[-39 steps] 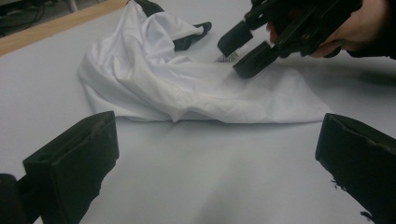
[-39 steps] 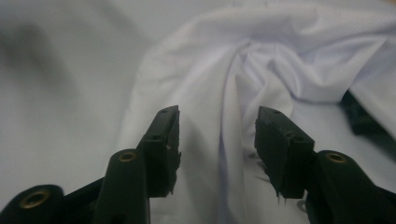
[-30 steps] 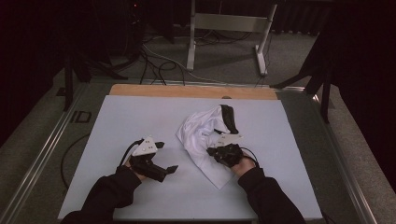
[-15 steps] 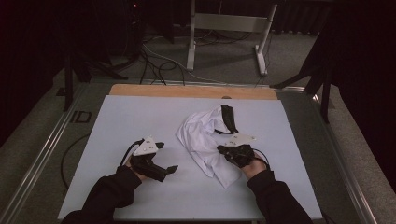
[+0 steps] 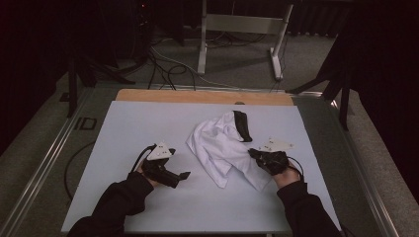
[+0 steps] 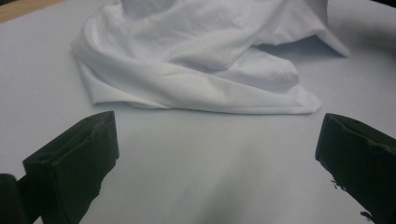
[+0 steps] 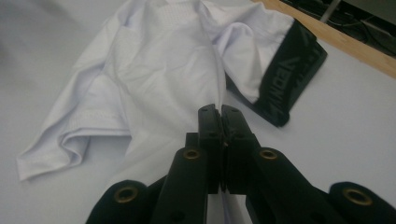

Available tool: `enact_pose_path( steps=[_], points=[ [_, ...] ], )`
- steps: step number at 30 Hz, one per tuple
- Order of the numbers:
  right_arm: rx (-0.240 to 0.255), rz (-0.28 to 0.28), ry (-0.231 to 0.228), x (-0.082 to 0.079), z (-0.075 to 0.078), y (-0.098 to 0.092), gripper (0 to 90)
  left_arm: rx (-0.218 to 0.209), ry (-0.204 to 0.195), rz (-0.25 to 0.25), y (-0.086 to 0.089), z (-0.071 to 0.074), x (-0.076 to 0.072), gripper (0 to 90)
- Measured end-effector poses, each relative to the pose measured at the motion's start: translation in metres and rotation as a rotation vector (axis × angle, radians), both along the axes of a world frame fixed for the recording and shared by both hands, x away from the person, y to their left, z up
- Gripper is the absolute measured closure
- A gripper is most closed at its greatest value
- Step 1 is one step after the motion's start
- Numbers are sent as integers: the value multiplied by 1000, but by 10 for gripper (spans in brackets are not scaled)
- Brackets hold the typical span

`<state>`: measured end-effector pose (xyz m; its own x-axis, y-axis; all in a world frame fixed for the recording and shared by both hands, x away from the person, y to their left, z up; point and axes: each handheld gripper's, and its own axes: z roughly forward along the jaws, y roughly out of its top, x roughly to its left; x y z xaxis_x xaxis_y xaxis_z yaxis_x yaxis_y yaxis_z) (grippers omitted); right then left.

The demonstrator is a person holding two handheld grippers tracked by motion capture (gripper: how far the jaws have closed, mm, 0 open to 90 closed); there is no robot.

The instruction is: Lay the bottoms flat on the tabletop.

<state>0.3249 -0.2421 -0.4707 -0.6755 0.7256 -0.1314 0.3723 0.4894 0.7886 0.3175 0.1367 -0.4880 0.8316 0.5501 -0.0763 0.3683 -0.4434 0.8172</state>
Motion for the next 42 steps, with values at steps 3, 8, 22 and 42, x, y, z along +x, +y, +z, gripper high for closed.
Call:
enact_pose_path(
  steps=[3, 8, 22, 42],
  points=[
    [0, -6, 12, -4, -3, -8, 883, 8, 3, 0, -2, -2, 4, 3],
    [-15, -11, 22, -13, -5, -17, 883, 16, 1, 14, -3, -3, 12, 3],
    [-64, -52, 79, -47, -19, -52, 882, 58, 20, 31, -4, -13, 29, 3],
    [98, -101, 58, 3, -9, -9, 434, 153, 16, 79, -25, -20, 93, 95]
  ],
)
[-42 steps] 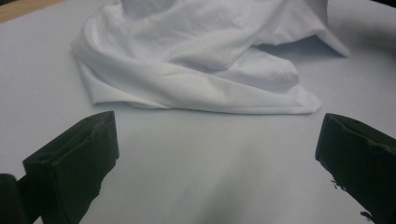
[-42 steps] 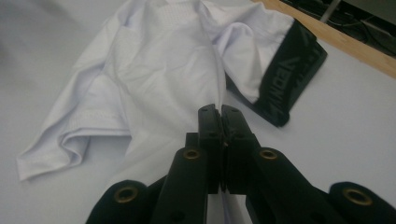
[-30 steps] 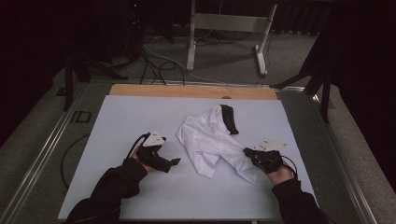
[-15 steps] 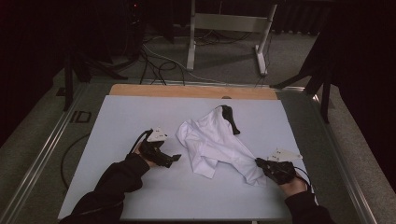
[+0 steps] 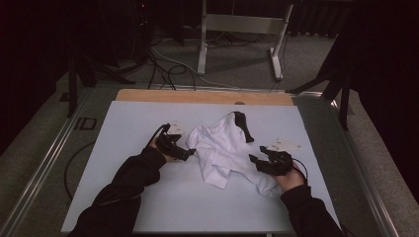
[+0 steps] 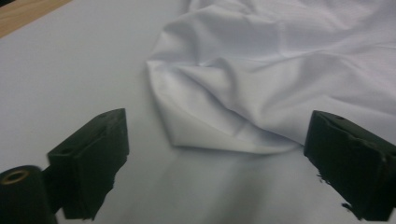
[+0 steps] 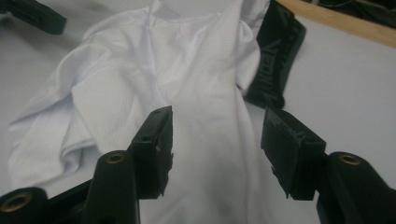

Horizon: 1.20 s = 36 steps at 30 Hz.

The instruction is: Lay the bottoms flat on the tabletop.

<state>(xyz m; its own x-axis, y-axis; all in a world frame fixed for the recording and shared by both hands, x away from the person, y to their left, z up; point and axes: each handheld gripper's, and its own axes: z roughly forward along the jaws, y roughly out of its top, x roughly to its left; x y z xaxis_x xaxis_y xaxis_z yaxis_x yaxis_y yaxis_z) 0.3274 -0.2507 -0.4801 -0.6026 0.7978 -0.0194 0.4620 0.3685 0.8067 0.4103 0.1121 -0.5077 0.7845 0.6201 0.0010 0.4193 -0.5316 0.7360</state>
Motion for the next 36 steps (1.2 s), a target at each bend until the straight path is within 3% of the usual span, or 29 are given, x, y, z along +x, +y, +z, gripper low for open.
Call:
enact_pose_path(
  steps=[6, 10, 12, 14, 19, 21, 24, 25, 28, 36],
  points=[
    [-42, -13, 51, 17, -18, 15, 431, 29, 27, 17, -4, -8, 15, 204],
    [-84, 3, 87, 22, -26, 16, 663, 49, 59, 32, -6, -15, 22, 278],
    [-132, 13, 90, 22, -28, 15, 789, 38, 62, 36, -6, -17, 24, 344],
    [-132, 16, 86, 22, -28, 13, 878, 30, 64, 41, -7, -17, 25, 393],
    [-146, 23, 64, 20, -25, 13, 886, 19, 71, 38, -8, -16, 25, 618],
    [-144, 24, 63, 20, -24, 13, 886, 14, 94, 61, -8, -14, 26, 731],
    [-148, 26, 58, 19, -24, 13, 886, 12, 104, 54, -8, -14, 26, 873],
    [-148, 23, 55, 19, -23, 13, 886, 34, 85, 47, -9, -13, 23, 884],
    [-149, 24, 46, 18, -22, 13, 887, 46, 61, 36, -6, -9, 19, 891],
    [-159, 18, 24, 17, -19, 13, 887, 25, 27, 40, 12, 10, 10, 892]
  ],
)
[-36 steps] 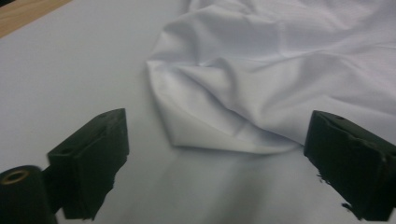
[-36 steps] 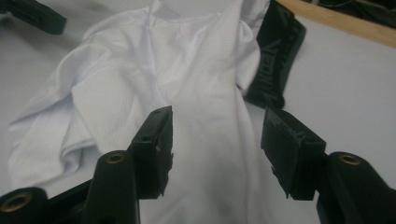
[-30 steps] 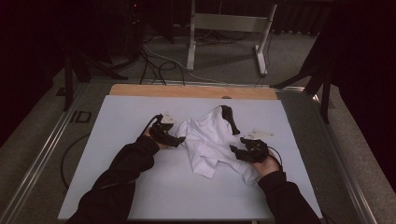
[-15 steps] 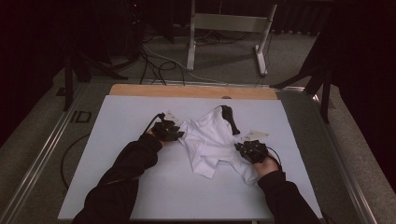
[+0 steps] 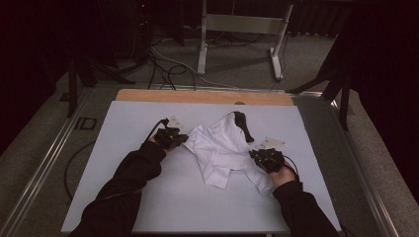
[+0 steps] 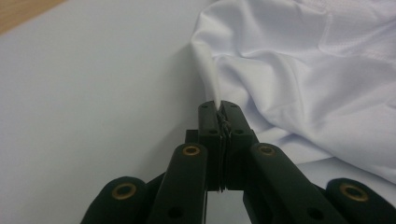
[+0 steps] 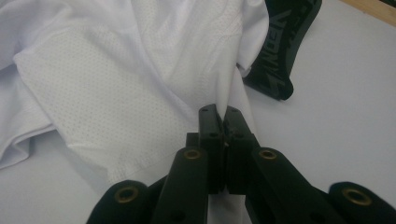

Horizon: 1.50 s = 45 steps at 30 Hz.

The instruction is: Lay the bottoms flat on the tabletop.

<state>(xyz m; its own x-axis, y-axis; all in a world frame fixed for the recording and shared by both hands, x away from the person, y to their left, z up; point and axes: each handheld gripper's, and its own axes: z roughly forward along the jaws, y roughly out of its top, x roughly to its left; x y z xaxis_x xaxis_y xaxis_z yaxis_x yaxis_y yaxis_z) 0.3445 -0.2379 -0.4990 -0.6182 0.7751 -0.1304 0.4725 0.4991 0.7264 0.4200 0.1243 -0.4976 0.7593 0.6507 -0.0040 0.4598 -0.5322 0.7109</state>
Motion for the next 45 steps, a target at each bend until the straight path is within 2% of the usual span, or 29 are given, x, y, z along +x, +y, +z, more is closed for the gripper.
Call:
enact_pose_path(
  steps=[7, 8, 10, 11, 12, 14, 15, 17, 18, 19, 21, 23, 24, 25, 26, 28, 29, 34, 35, 39, 42, 45],
  points=[
    [1, -8, -13, -1, 3, -1, 887, -3, -24, -5, 16, 15, -10, 893],
    [0, -10, -20, -1, 4, -2, 887, 1, -27, -8, 23, 20, -14, 893],
    [1, -14, -25, -1, 4, -2, 887, 1, -27, -8, 23, 20, -14, 893],
    [9, -17, -29, 0, 7, -4, 887, 6, -37, -7, 32, 29, -19, 894],
    [9, -17, -29, 0, 7, -4, 887, 6, -37, -7, 32, 29, -19, 893],
    [12, -16, -40, 3, 12, -4, 888, 1, -56, -8, 44, 42, -26, 894],
    [12, -16, -40, 3, 12, -4, 888, 1, -56, -8, 44, 42, -26, 894],
    [30, -16, -62, 5, 21, -2, 888, 1, -81, -16, 55, 55, -37, 894],
    [30, -16, -62, 5, 21, -2, 888, 1, -81, -16, 55, 55, -37, 894],
    [33, 0, -77, 3, 26, 1, 888, 3, -99, -18, 62, 64, -47, 894],
    [35, 12, -88, 1, 29, 5, 888, 2, -115, -30, 67, 73, -60, 894],
    [32, 28, -91, -4, 31, 8, 888, 0, -132, -59, 68, 80, -78, 893],
    [25, 34, -95, -6, 31, 9, 888, 0, -132, -59, 68, 80, -78, 893],
    [23, 42, -92, -10, 30, 10, 888, 2, -132, -70, 68, 81, -89, 893],
    [18, 46, -86, -13, 29, 9, 888, 5, -125, -98, 67, 80, -104, 893],
    [11, 49, -86, -16, 28, 9, 888, 5, -125, -98, 67, 80, -104, 893],
    [-1, 58, -77, -25, 25, 5, 888, 3, -96, -142, 62, 71, -130, 892],
    [-26, 77, -62, -47, 21, -3, 887, 9, -47, -201, 52, 52, -162, 891],
    [-38, 81, -60, -51, 19, -5, 887, 16, -39, -213, 50, 48, -167, 891],
    [-57, 83, -28, -63, 13, -13, 887, 0, 17, -239, 42, 31, -180, 890],
    [-49, 89, 1, -72, 10, -16, 887, 16, 50, -261, 36, 17, -186, 889],
    [-63, 108, 23, -81, 7, -17, 885, 30, 69, -274, 34, 9, -189, 888]
  ],
)
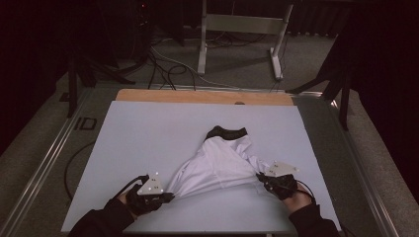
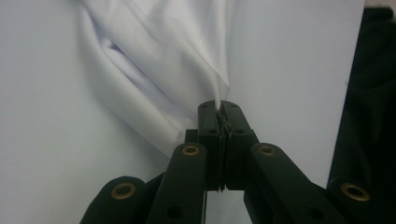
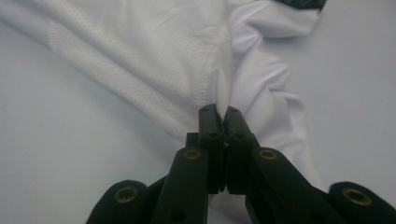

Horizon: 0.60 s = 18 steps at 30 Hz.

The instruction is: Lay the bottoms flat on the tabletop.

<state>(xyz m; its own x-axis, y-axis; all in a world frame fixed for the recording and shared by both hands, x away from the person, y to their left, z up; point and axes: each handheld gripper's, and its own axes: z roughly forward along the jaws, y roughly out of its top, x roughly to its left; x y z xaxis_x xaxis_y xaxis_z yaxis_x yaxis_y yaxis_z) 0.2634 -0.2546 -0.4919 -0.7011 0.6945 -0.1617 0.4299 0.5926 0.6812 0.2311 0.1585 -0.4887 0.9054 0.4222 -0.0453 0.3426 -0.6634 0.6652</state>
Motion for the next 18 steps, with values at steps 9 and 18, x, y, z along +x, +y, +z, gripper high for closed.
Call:
enact_pose_path(
  steps=[9, 18],
  points=[
    [19, 7, -7, -5, 7, 0, 790, -35, 19, 10, 7, 4, 0, 779],
    [80, -73, -86, 30, 33, 9, 542, -69, -2, 93, 5, 16, 28, 557]
  ],
)
